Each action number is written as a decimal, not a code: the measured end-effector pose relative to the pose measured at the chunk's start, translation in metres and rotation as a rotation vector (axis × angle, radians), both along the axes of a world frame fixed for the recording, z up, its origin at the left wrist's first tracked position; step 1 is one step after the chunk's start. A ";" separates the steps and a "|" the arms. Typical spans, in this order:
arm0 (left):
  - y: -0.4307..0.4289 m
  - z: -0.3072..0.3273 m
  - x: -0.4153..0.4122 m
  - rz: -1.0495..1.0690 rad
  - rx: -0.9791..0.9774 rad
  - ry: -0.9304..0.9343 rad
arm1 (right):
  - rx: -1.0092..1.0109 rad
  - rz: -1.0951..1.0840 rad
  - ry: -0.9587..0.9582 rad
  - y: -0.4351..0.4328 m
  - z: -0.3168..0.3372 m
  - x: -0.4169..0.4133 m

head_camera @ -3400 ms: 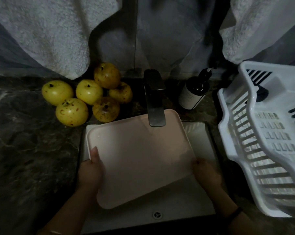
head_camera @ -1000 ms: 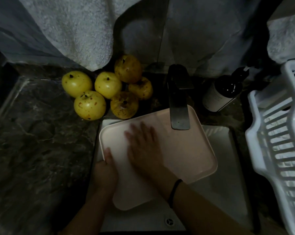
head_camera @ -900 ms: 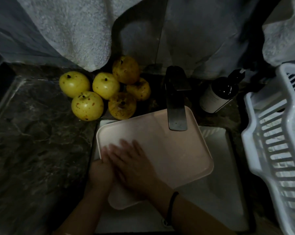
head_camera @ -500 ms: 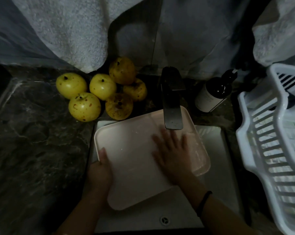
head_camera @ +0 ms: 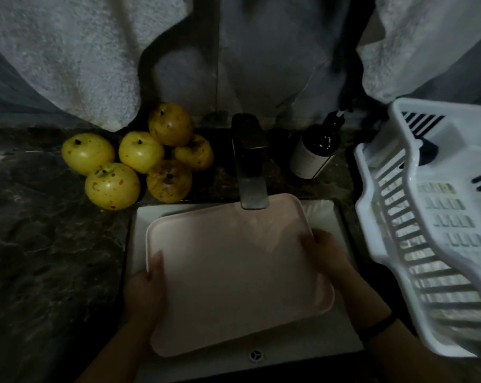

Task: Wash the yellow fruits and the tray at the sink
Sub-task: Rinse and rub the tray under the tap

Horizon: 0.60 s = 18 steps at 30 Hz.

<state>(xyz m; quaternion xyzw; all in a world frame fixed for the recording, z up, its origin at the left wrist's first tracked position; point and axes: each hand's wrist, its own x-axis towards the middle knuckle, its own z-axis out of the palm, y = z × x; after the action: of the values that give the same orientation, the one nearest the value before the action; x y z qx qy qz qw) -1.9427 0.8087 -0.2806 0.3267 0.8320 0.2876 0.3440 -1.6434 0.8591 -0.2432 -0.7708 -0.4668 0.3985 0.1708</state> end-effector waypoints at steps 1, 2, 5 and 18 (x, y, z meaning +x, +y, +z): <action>0.000 -0.002 0.001 -0.049 -0.003 0.079 | 0.028 -0.001 0.004 -0.005 0.002 -0.001; 0.001 -0.002 0.004 -0.087 -0.018 0.154 | 0.061 -0.017 0.010 -0.009 0.003 -0.001; 0.000 0.001 0.020 -0.199 -0.061 0.373 | 0.156 -0.092 -0.006 -0.016 0.005 -0.003; -0.024 -0.012 0.061 -0.537 -0.127 0.478 | 0.145 -0.118 -0.055 -0.020 0.027 -0.011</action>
<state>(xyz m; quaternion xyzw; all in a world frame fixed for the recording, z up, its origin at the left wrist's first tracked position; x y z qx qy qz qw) -1.8813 0.7848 -0.2931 0.5694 0.7897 0.0503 0.2229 -1.6542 0.8396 -0.2163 -0.7933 -0.4528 0.3315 0.2362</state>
